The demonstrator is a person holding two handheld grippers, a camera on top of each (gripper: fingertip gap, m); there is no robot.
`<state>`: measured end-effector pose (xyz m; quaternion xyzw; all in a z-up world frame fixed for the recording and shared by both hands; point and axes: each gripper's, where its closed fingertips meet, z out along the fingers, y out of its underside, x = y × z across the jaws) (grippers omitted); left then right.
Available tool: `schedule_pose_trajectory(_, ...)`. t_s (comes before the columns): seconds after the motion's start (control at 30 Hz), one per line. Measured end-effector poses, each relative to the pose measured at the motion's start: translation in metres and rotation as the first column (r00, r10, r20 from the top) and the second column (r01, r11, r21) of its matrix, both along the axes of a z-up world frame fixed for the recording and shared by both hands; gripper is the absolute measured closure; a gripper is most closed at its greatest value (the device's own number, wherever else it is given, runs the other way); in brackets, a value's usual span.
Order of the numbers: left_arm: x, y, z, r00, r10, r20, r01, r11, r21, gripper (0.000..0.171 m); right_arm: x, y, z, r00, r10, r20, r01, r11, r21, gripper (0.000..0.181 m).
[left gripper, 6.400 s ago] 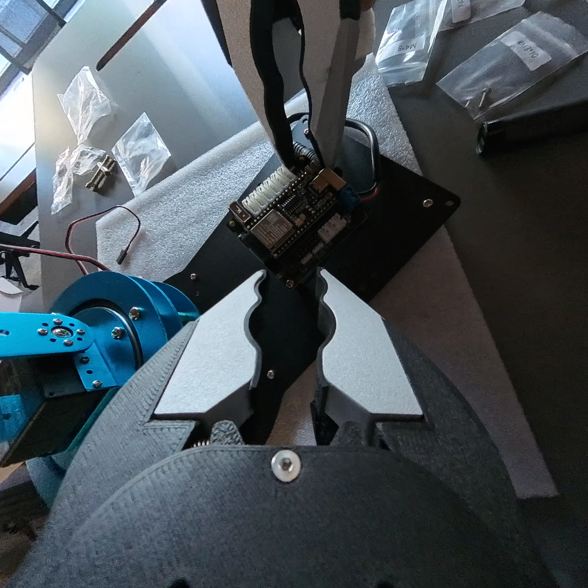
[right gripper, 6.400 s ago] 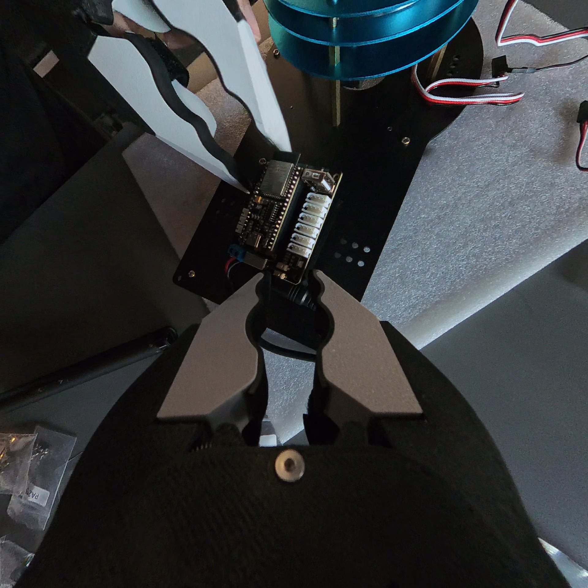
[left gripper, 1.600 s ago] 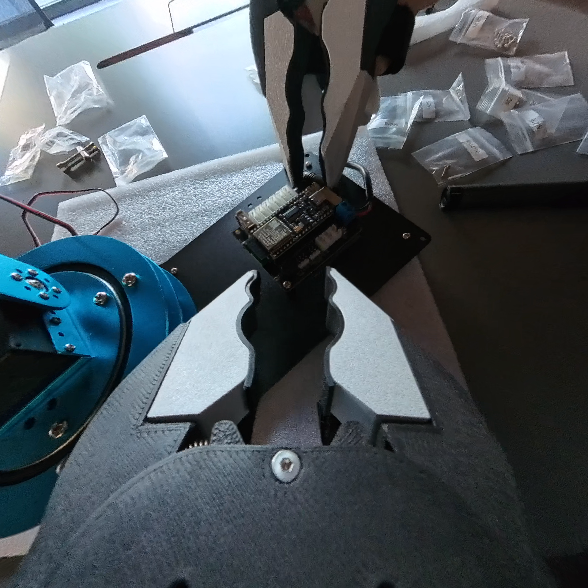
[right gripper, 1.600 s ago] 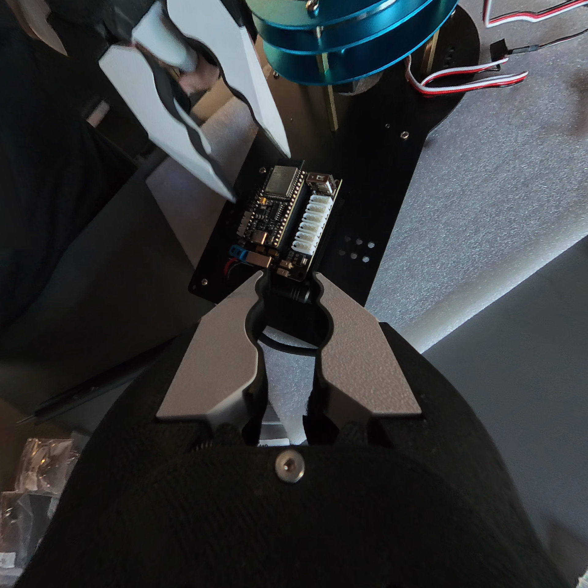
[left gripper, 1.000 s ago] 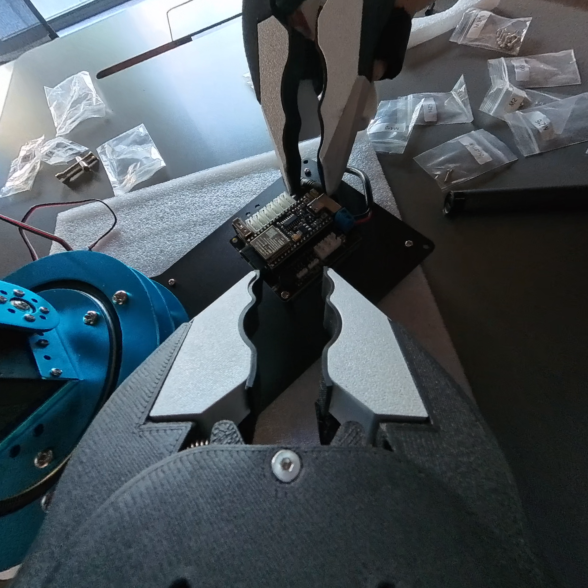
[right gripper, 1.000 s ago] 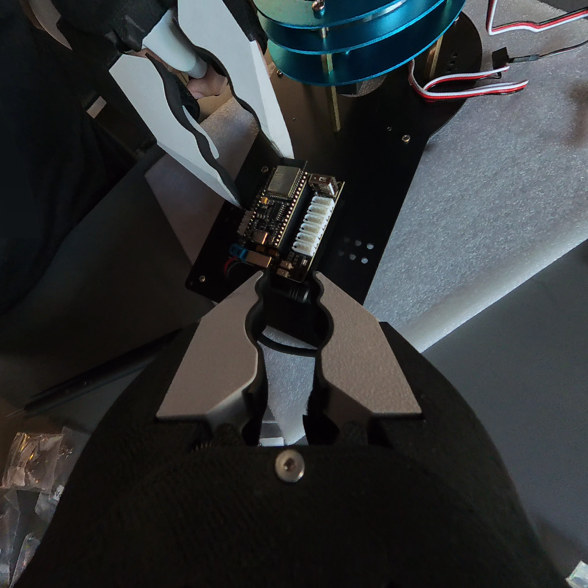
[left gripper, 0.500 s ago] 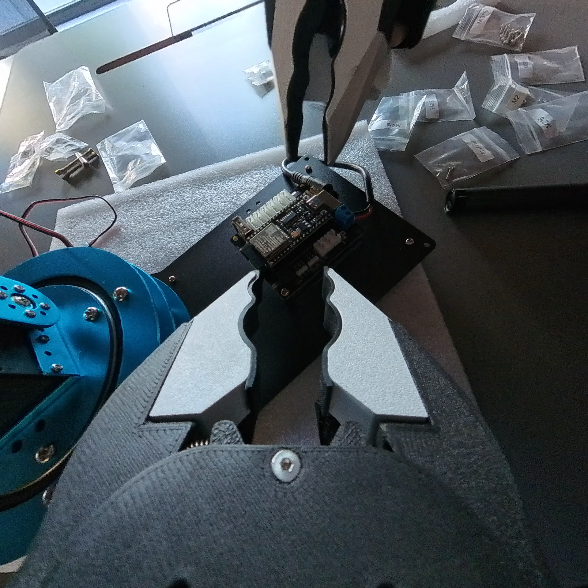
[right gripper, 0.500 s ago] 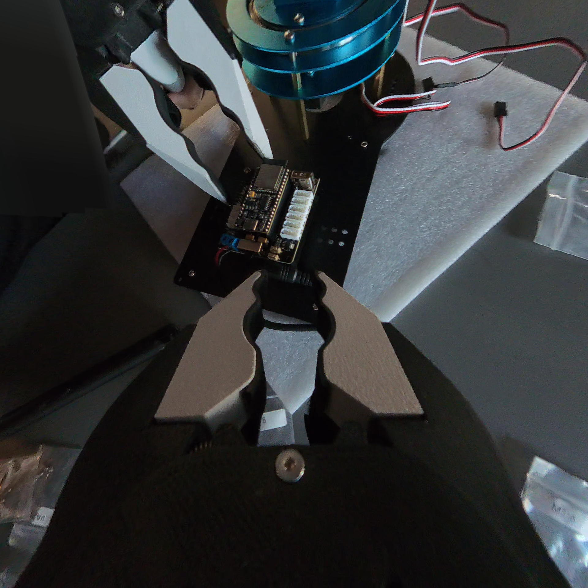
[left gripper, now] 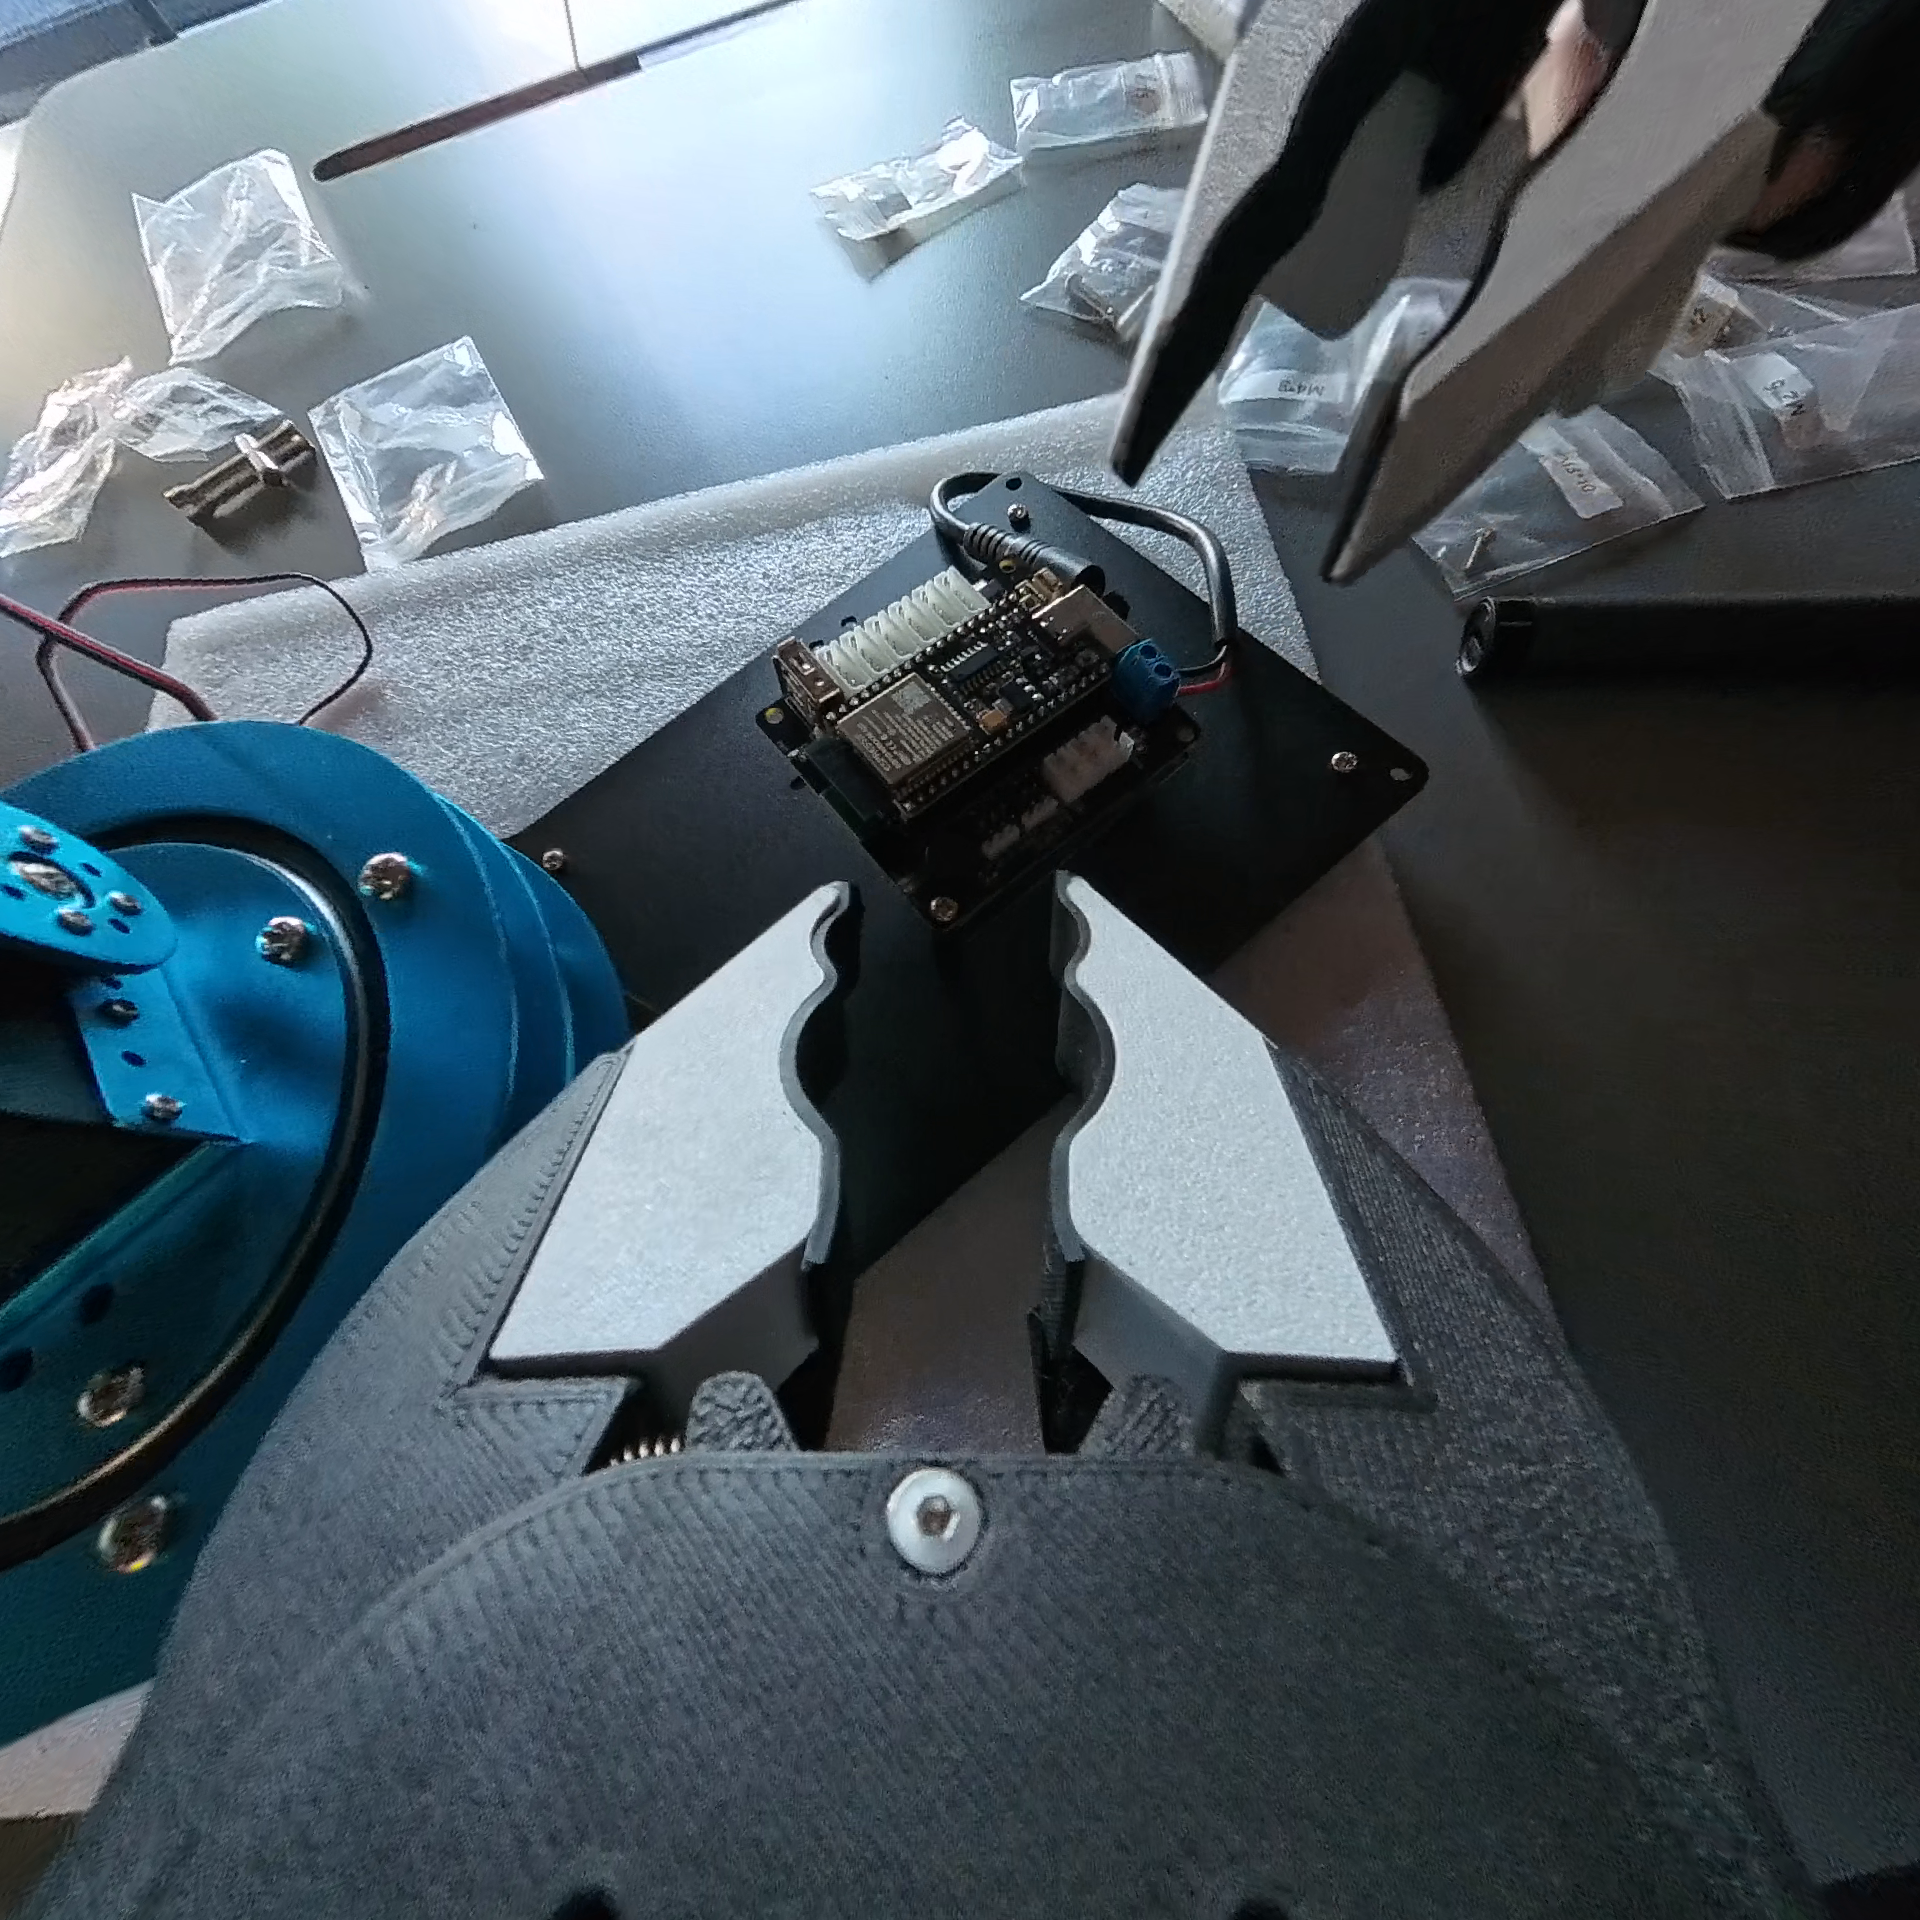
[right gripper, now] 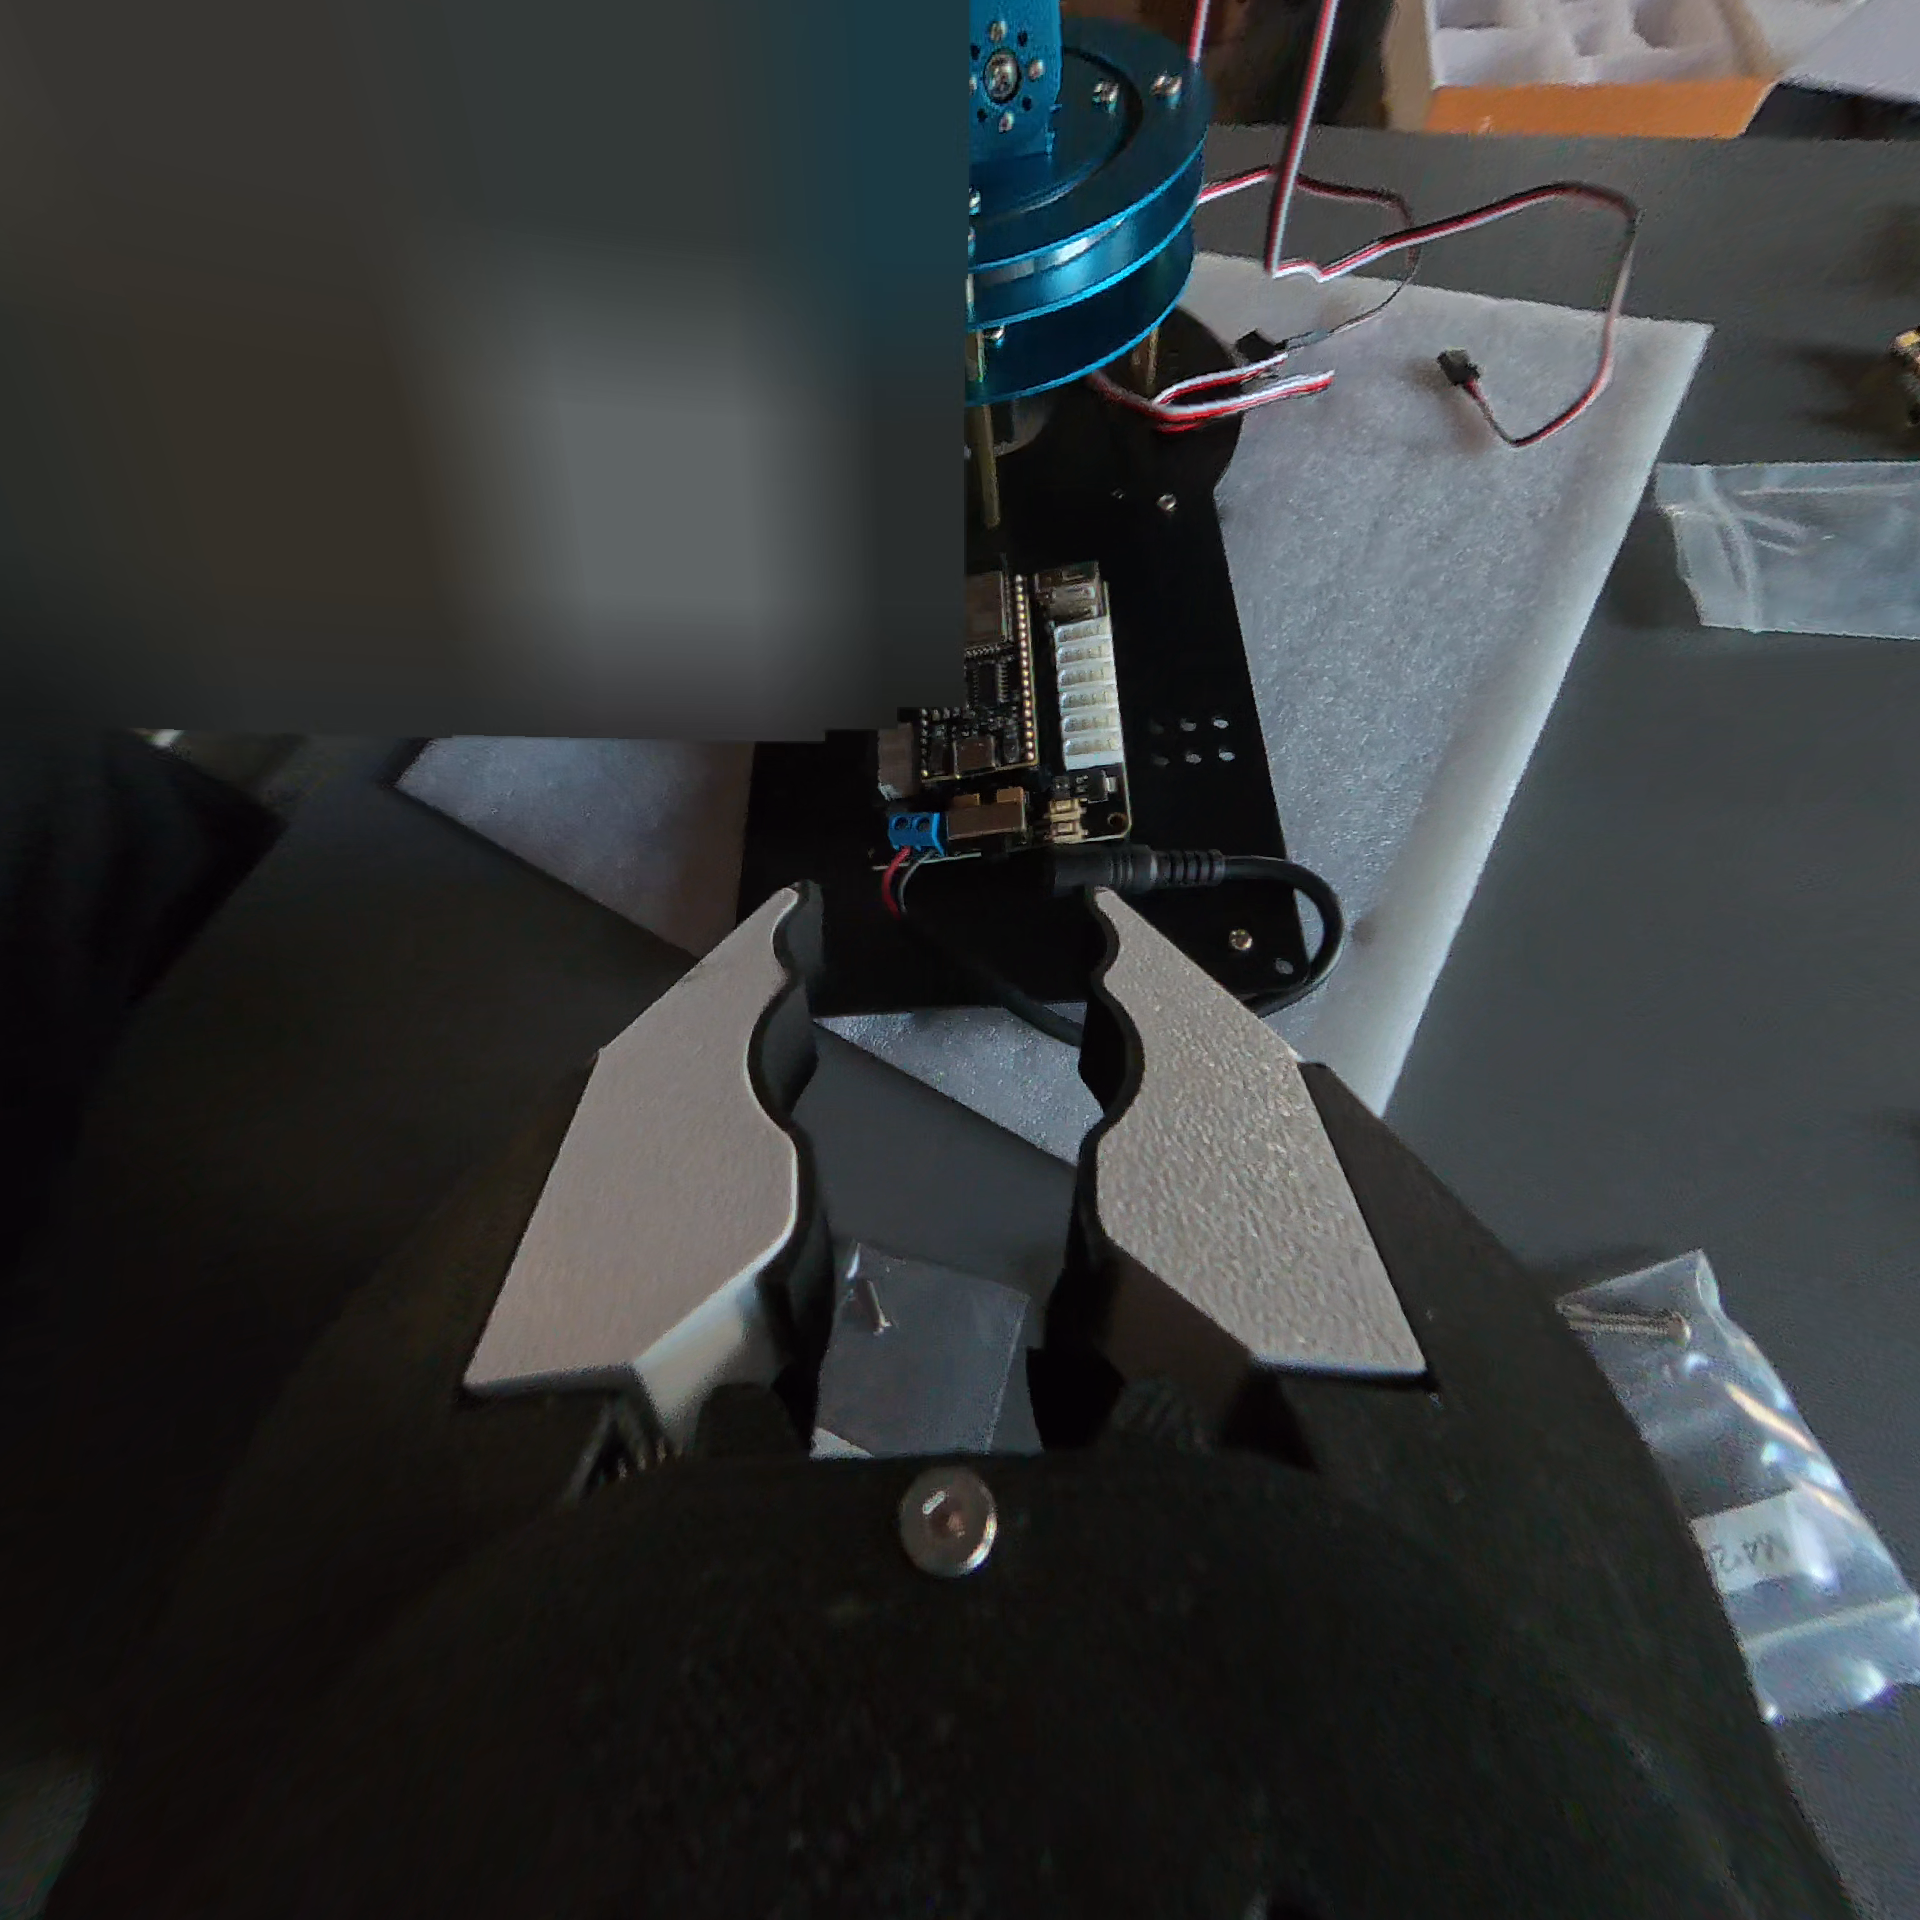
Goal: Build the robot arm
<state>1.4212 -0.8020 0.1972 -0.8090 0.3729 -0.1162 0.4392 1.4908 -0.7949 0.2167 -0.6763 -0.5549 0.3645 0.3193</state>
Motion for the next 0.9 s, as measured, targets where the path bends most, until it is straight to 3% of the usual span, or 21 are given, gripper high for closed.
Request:
schedule_pose_trajectory(0.2, -0.003, -0.002, -0.002, 1.000, 0.016, 0.023, -0.016, 1.000, -0.005, 0.134, 0.000, -0.004, 0.000, 0.990, -0.136, -0.040, 0.140, 0.983, 0.117, 0.135)
schedule_pose_trajectory(0.37, -0.003, -0.003, 0.001, 0.999, 0.010, 0.048, -0.011, 1.000, 0.010, 0.131, -0.002, -0.017, 0.008, 0.932, -0.340, -0.127, 0.346, 0.938, 0.030, 0.148)
schedule_pose_trajectory(0.47, -0.004, -0.005, 0.001, 0.998, -0.016, 0.057, 0.014, 1.000, 0.022, 0.132, 0.001, -0.023, -0.002, 0.914, -0.387, -0.124, 0.402, 0.905, 0.139, 0.148)
schedule_pose_trajectory(0.6, -0.011, -0.005, -0.005, 0.999, -0.014, 0.047, 0.013, 1.000, 0.025, 0.134, 0.001, -0.014, -0.002, 0.909, -0.409, -0.075, 0.402, 0.818, 0.411, 0.153)
schedule_pose_trajectory(0.7, -0.012, -0.006, -0.006, 0.999, -0.024, 0.043, 0.023, 0.999, 0.022, 0.136, -0.002, -0.011, -0.003, 0.922, -0.388, 0.019, 0.323, 0.793, 0.516, 0.154)
schedule_pose_trajectory(0.9, -0.010, -0.009, -0.009, 0.997, -0.056, 0.044, 0.056, 0.998, -0.003, 0.136, 0.003, -0.011, -0.016, 0.942, -0.293, 0.163, 0.147, 0.798, 0.584, 0.153)
